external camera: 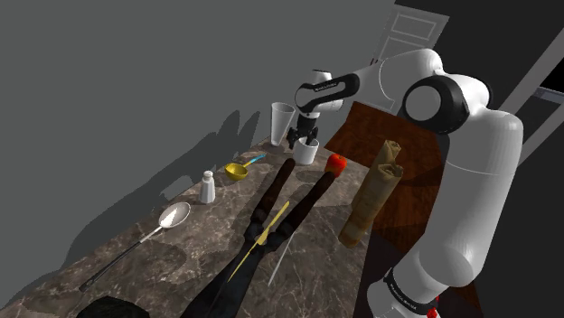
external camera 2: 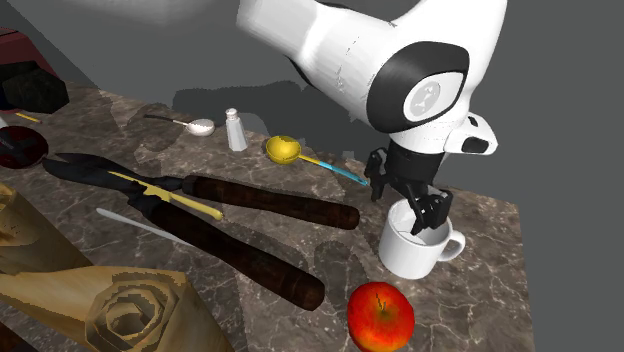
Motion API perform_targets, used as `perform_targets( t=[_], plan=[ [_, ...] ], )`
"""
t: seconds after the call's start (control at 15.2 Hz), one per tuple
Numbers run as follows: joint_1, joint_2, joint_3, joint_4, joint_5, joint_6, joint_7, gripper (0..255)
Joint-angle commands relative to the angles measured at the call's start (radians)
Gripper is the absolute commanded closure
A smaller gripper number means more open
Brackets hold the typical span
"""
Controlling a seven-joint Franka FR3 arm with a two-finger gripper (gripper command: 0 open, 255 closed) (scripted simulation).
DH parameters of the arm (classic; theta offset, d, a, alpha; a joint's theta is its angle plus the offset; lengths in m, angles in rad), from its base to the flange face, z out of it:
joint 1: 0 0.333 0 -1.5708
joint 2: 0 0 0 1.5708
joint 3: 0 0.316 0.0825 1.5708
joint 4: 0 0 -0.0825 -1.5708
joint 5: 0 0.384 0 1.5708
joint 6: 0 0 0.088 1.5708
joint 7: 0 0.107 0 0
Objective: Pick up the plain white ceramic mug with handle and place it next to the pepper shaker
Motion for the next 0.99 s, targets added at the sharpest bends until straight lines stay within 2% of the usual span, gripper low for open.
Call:
perform_targets(
  t=[0.0, 0.33, 0.4, 0.92],
  plan=[
    [0.000, 0.003, 0.001, 0.000, 0.001, 0.004, 0.000, 0],
    [0.000, 0.003, 0.001, 0.000, 0.001, 0.004, 0.000, 0],
    [0.000, 0.003, 0.001, 0.000, 0.001, 0.004, 0.000, 255],
    [0.000, 0.003, 0.001, 0.000, 0.001, 0.004, 0.000, 255]
  ],
)
